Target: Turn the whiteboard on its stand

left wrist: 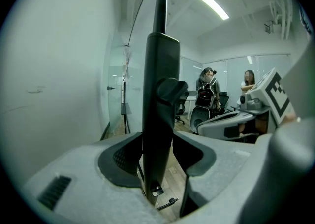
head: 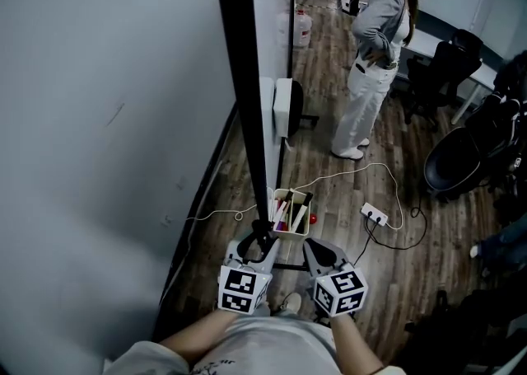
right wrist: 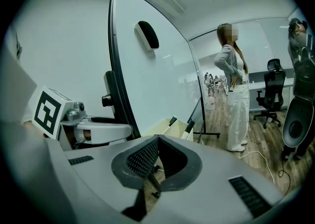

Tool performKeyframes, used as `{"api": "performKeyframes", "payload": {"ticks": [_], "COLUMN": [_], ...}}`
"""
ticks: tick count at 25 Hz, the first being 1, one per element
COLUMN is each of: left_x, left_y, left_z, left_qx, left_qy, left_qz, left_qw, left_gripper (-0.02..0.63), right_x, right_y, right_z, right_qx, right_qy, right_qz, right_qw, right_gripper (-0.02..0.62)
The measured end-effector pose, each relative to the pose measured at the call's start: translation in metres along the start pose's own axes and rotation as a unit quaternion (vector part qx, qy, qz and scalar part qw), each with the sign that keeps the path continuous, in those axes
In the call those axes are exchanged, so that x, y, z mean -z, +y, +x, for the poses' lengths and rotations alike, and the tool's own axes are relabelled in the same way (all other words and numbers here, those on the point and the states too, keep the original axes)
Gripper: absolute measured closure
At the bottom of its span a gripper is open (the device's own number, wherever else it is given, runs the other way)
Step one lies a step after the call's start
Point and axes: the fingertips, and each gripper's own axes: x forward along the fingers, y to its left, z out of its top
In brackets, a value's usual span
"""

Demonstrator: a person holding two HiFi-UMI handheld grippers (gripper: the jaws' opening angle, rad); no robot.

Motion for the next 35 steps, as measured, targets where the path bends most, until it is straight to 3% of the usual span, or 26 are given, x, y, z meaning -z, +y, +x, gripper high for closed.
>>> {"api": "performKeyframes", "payload": {"ticks": [7,16,19,22,35], "left_x": [0.011,0.01,0.01,0.011,0.01], "left_y": [0.004,0.004,0.007,0.011,0.008], "left_z": [-0.014,-0.023,-0.028,-0.032,-0.035], "left_qx": [-0.003,-0.005,-0.011,-0.02,-0.016], "left_qy": [0.005,0.001,0.0,-0.001,-0.004], "left_qz": [-0.012,-0.016,-0.019,-0.016,-0.021], "left_qw": [0.9999,0.9999,0.9998,0.9997,0.9996], "left_gripper": [0.41,0.469,0.51,0.595,0.595], "right_x": [0.003,0.005,0.005,0.006,0.006], "right_y": [0.005,0.01,0.011,0.011,0.015], "right_z": [0.0,0.002,0.002,0.002,-0.004], "right_qx": [-0.003,-0.007,-0.007,-0.006,-0.006], "right_qy": [0.002,0.004,0.006,0.006,0.003], "right_qz": [0.0,0.0,0.001,0.003,0.001], "right_qw": [1.0,1.0,1.0,1.0,1.0], "right_gripper": [0.589,0.589,0.589,0.589,0.589]}}
